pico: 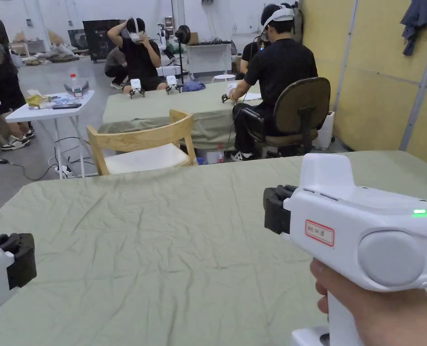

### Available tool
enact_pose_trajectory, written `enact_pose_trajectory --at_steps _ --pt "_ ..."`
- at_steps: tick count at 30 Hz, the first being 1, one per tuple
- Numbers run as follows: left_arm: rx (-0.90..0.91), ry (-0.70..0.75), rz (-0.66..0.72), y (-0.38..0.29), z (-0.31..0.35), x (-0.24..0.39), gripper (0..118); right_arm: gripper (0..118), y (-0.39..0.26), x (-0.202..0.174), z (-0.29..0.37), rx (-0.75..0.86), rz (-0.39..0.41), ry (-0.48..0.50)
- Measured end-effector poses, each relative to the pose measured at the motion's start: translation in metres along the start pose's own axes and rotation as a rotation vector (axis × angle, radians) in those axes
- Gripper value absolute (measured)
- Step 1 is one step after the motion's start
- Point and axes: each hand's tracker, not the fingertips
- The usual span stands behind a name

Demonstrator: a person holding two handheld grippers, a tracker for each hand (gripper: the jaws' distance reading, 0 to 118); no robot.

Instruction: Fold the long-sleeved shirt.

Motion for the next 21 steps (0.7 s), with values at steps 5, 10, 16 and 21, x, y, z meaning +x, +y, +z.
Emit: enact_pose_trajectory --at_steps 5,10,16,21 --pt "0.179 0.025 -0.051 0.015 0.024 0.061 1 2 0.016 0.02 0.034 0.16 0.142 -0.111" --pt "0.252 0.02 -0.004 0.016 0.032 0.093 1 2 0.016 0.039 0.048 0.19 0.114 -0.137" --pt "0.28 0.07 -0.023 0.012 0.037 0.119 1 2 0.004 0.047 0.05 0.165 0.102 -0.148" --pt "0.273 0.049 -0.013 0.012 0.039 0.125 1 2 0.002 0.047 0.05 0.159 0.098 -0.136"
